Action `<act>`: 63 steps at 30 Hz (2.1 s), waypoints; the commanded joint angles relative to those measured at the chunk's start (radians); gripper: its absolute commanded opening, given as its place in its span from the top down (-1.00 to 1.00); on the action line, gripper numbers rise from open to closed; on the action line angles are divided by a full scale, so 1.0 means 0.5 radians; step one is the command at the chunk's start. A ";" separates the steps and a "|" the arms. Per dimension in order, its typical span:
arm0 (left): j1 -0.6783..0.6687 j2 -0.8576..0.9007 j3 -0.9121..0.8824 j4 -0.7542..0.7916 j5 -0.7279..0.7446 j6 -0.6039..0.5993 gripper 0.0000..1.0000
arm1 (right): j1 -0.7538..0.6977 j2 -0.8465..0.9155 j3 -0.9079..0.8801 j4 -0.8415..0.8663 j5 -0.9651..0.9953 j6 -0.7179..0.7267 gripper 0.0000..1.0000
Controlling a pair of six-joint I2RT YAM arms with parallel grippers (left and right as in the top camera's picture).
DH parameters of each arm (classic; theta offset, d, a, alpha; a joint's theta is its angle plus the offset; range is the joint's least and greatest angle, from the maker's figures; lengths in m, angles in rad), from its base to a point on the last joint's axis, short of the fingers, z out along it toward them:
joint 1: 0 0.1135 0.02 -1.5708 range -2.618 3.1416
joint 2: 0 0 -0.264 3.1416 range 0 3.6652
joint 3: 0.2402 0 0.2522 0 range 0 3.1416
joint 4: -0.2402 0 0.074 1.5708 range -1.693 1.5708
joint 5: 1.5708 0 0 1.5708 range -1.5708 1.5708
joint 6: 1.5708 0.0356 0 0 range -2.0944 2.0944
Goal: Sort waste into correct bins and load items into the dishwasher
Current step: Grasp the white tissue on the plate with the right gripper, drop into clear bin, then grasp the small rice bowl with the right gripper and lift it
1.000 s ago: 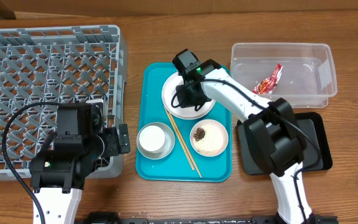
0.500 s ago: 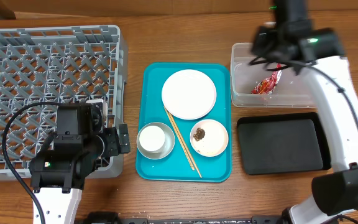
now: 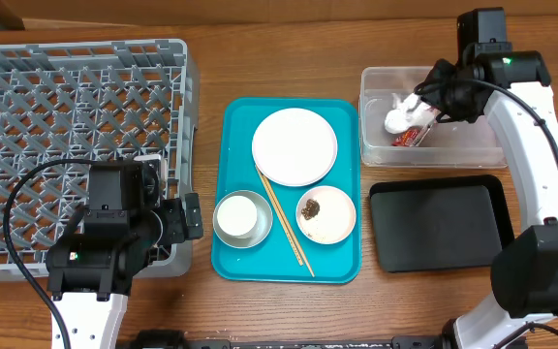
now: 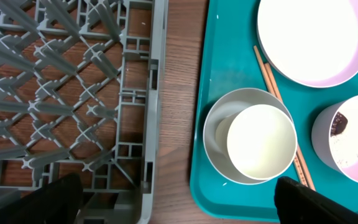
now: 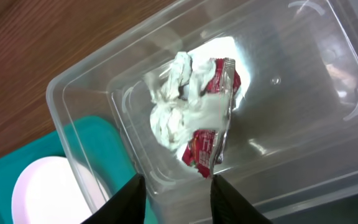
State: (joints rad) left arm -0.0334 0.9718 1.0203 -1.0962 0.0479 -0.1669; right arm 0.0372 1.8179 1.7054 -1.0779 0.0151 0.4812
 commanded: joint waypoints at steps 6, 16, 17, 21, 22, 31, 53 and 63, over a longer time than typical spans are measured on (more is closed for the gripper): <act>-0.012 -0.006 0.050 0.002 0.008 -0.034 -0.99 | -0.223 -0.476 0.111 -0.172 -0.354 -0.228 0.24; -0.012 -0.006 0.050 0.002 0.008 -0.034 -1.00 | -0.198 -0.964 -0.217 -0.557 -0.641 -0.509 0.07; -0.012 -0.006 0.050 0.002 0.008 -0.034 -1.00 | -0.185 -1.029 -0.265 -0.534 -0.639 -0.510 0.03; -0.012 -0.006 0.050 0.008 0.008 -0.035 -1.00 | -0.063 -1.321 -0.535 -0.368 -0.639 -0.573 -0.12; -0.012 -0.006 0.050 0.012 0.008 -0.035 -1.00 | 0.010 -1.386 -0.623 -0.327 -0.639 -0.594 -0.13; -0.012 -0.006 0.050 0.022 0.009 -0.035 -1.00 | 0.742 -1.261 -0.991 -0.059 -0.452 -0.549 -0.15; -0.012 -0.006 0.050 0.015 0.008 -0.034 -1.00 | 1.536 0.016 -1.017 0.510 -0.175 0.044 0.17; -0.012 -0.006 0.050 0.012 0.009 -0.035 -1.00 | 1.535 0.030 -0.991 0.462 -0.164 0.094 0.92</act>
State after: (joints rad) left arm -0.0330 0.9718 1.0210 -1.0885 0.0479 -0.1669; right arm 0.8017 1.8359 1.2041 -0.8383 -0.0616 0.5087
